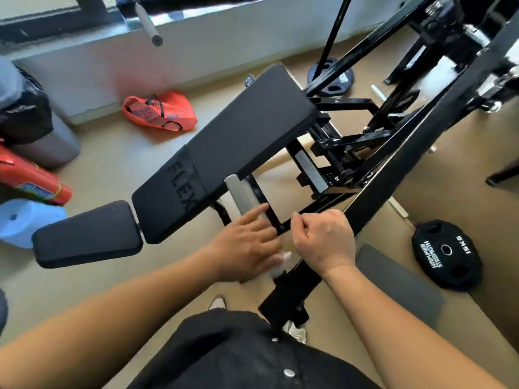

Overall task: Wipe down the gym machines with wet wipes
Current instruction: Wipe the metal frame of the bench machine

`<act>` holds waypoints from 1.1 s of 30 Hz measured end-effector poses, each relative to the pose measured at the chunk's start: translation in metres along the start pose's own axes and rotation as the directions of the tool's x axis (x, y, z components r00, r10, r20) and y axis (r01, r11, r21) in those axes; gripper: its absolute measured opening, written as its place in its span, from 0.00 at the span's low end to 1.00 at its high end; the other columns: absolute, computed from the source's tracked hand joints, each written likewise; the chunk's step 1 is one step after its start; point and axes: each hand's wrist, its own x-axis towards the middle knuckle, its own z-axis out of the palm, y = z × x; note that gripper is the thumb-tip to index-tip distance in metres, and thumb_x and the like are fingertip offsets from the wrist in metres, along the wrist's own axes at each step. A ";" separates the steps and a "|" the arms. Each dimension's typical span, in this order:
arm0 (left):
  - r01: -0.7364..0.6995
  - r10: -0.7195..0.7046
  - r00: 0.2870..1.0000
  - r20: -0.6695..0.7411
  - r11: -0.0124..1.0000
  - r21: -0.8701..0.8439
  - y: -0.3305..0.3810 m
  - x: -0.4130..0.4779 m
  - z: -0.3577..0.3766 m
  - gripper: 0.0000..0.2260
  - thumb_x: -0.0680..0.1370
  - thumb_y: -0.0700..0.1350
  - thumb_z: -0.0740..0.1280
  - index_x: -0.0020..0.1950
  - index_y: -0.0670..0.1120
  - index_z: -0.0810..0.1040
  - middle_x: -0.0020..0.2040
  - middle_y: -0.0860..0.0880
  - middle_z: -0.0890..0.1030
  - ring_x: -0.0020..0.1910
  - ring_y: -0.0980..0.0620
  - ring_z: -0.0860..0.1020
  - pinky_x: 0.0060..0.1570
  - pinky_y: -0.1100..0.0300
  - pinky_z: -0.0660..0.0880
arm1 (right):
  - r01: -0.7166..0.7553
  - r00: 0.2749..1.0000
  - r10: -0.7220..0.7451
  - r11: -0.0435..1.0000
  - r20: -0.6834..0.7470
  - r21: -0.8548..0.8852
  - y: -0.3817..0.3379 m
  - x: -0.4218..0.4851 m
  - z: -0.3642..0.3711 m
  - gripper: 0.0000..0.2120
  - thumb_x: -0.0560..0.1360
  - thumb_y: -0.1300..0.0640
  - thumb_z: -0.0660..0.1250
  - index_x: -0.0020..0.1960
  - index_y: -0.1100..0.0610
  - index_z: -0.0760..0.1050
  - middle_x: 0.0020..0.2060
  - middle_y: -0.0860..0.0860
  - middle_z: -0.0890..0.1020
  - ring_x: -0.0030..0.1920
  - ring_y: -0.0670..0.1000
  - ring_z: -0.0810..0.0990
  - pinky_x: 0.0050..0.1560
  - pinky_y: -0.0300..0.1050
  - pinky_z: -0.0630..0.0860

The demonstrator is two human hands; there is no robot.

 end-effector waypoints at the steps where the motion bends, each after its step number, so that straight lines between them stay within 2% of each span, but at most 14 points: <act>1: 0.114 -0.113 0.993 -0.036 0.993 0.026 -0.007 0.002 -0.004 0.16 0.87 0.54 0.54 0.56 0.53 0.82 0.53 0.52 0.82 0.63 0.48 0.78 0.80 0.42 0.51 | 0.032 0.999 -0.033 0.999 0.018 0.029 0.002 0.000 0.000 0.26 0.83 0.49 0.59 0.26 0.46 0.59 0.22 0.41 0.64 0.27 0.45 0.66 0.55 0.52 0.74; 4: 0.296 -0.300 0.950 -0.090 0.953 -0.056 0.007 0.004 -0.007 0.15 0.87 0.51 0.58 0.57 0.50 0.84 0.57 0.52 0.84 0.67 0.49 0.77 0.79 0.44 0.60 | 0.148 0.981 -0.157 0.986 0.113 0.079 0.011 -0.004 -0.003 0.24 0.84 0.46 0.55 0.29 0.47 0.67 0.24 0.42 0.71 0.30 0.43 0.70 0.58 0.50 0.71; 7: 0.396 -0.458 0.871 -0.180 0.869 -0.298 0.058 0.001 -0.003 0.18 0.87 0.51 0.57 0.57 0.47 0.85 0.55 0.50 0.86 0.60 0.51 0.82 0.74 0.50 0.69 | 0.358 0.903 -0.375 0.926 0.209 0.118 0.036 -0.011 -0.012 0.20 0.84 0.44 0.55 0.39 0.46 0.77 0.35 0.41 0.81 0.39 0.44 0.77 0.59 0.49 0.71; 8: 0.471 -0.584 0.782 -0.218 0.782 -0.409 0.073 -0.004 -0.005 0.19 0.87 0.52 0.56 0.58 0.46 0.85 0.54 0.48 0.86 0.58 0.50 0.83 0.70 0.50 0.74 | 0.447 0.862 -0.458 0.889 0.218 0.100 0.045 -0.014 -0.015 0.19 0.84 0.44 0.55 0.42 0.46 0.79 0.38 0.41 0.82 0.42 0.45 0.78 0.61 0.50 0.71; 10: 0.580 -0.806 0.509 -0.303 0.581 -0.571 0.101 -0.014 -0.010 0.19 0.87 0.51 0.55 0.60 0.45 0.84 0.55 0.46 0.86 0.55 0.47 0.83 0.57 0.49 0.82 | 0.574 0.795 -0.570 0.818 0.208 0.046 0.055 -0.018 -0.017 0.19 0.85 0.44 0.54 0.47 0.46 0.82 0.44 0.42 0.84 0.47 0.48 0.79 0.63 0.51 0.71; 12: 0.637 -0.873 0.329 -0.360 0.487 -0.597 0.133 -0.020 -0.009 0.19 0.87 0.50 0.54 0.63 0.45 0.83 0.60 0.48 0.85 0.59 0.49 0.82 0.60 0.56 0.80 | 0.587 0.793 -0.581 0.809 0.184 0.026 0.053 -0.019 -0.016 0.19 0.84 0.45 0.55 0.50 0.47 0.84 0.46 0.43 0.85 0.48 0.50 0.80 0.62 0.52 0.72; 13: 0.668 -0.875 0.338 -0.347 0.482 -0.567 0.151 -0.021 -0.002 0.21 0.87 0.51 0.53 0.67 0.45 0.81 0.66 0.48 0.82 0.66 0.51 0.79 0.68 0.59 0.74 | 0.579 0.801 -0.573 0.815 0.173 0.015 0.050 -0.019 -0.014 0.19 0.84 0.45 0.55 0.49 0.48 0.84 0.45 0.44 0.86 0.47 0.51 0.81 0.60 0.52 0.72; 15: 0.762 -0.877 0.456 -0.153 0.473 -0.443 0.185 -0.017 0.021 0.27 0.87 0.57 0.45 0.79 0.46 0.69 0.80 0.51 0.64 0.80 0.52 0.62 0.79 0.55 0.57 | 0.576 0.810 -0.568 0.817 0.143 -0.019 0.048 -0.020 -0.011 0.20 0.83 0.46 0.56 0.45 0.48 0.85 0.41 0.45 0.86 0.44 0.53 0.81 0.58 0.52 0.72; 17: 0.844 -0.872 0.488 -0.035 0.482 -0.237 0.209 -0.013 0.047 0.29 0.86 0.58 0.41 0.83 0.44 0.55 0.84 0.47 0.52 0.83 0.50 0.50 0.79 0.51 0.49 | 0.584 0.807 -0.576 0.811 0.130 -0.031 0.050 -0.020 -0.010 0.21 0.83 0.46 0.56 0.43 0.49 0.84 0.40 0.46 0.85 0.43 0.54 0.81 0.57 0.53 0.72; 20: 0.863 -0.878 0.475 -0.058 0.478 -0.163 0.218 -0.014 0.059 0.29 0.87 0.57 0.44 0.82 0.41 0.55 0.83 0.41 0.55 0.82 0.46 0.51 0.77 0.50 0.51 | 0.585 0.807 -0.575 0.809 0.136 -0.053 0.050 -0.020 -0.009 0.21 0.83 0.46 0.56 0.41 0.50 0.83 0.39 0.46 0.85 0.42 0.54 0.81 0.56 0.52 0.71; 25: 0.755 -0.766 0.638 -0.072 0.642 -0.134 0.212 -0.031 0.056 0.28 0.86 0.55 0.49 0.83 0.42 0.56 0.83 0.42 0.56 0.83 0.45 0.52 0.80 0.49 0.52 | 0.577 0.815 -0.566 0.811 0.123 -0.097 0.049 -0.020 -0.007 0.23 0.83 0.47 0.55 0.38 0.51 0.81 0.35 0.48 0.83 0.39 0.57 0.79 0.53 0.53 0.72; 29: 0.788 -0.788 0.611 0.077 0.595 -0.160 0.178 0.012 0.033 0.29 0.86 0.58 0.42 0.84 0.48 0.39 0.83 0.50 0.38 0.81 0.53 0.33 0.81 0.52 0.37 | 0.589 0.800 -0.579 0.808 0.159 -0.019 0.052 -0.017 -0.007 0.24 0.85 0.45 0.49 0.50 0.49 0.84 0.44 0.48 0.85 0.47 0.54 0.82 0.57 0.53 0.72; 31: 0.782 -0.780 0.619 0.094 0.601 -0.163 0.171 0.023 0.028 0.29 0.86 0.58 0.42 0.83 0.49 0.36 0.83 0.51 0.36 0.81 0.54 0.32 0.81 0.51 0.38 | 0.554 0.808 -0.570 0.822 0.153 0.135 0.056 -0.015 -0.012 0.24 0.85 0.44 0.49 0.64 0.51 0.81 0.58 0.48 0.84 0.60 0.53 0.80 0.68 0.53 0.69; 33: 0.756 -0.752 0.652 0.094 0.636 -0.151 0.177 0.014 0.032 0.28 0.87 0.56 0.43 0.83 0.49 0.37 0.83 0.50 0.37 0.81 0.53 0.34 0.81 0.52 0.38 | 0.531 0.825 -0.549 0.834 0.135 0.150 0.066 -0.009 -0.019 0.24 0.84 0.44 0.51 0.68 0.54 0.78 0.65 0.51 0.81 0.68 0.55 0.76 0.77 0.57 0.62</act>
